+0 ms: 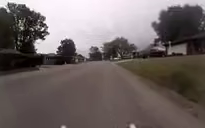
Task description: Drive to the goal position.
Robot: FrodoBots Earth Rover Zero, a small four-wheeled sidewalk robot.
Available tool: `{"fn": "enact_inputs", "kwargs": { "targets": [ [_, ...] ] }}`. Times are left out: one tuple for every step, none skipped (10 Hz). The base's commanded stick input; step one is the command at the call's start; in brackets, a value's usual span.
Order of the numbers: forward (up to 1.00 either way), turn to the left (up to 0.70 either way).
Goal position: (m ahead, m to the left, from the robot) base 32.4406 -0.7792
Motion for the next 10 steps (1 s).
{"fn": "enact_inputs", "kwargs": {
  "targets": [
    [1.00,0.00],
    [1.00,-0.03],
    [1.00,-0.21],
    [1.00,-0.36],
    [1.00,-0.18],
    [1.00,-0.01],
    [1.00,0.00],
    [1.00,0.00],
    [1.00,-0.12],
    [1.00,-0.29]
  ]
}}
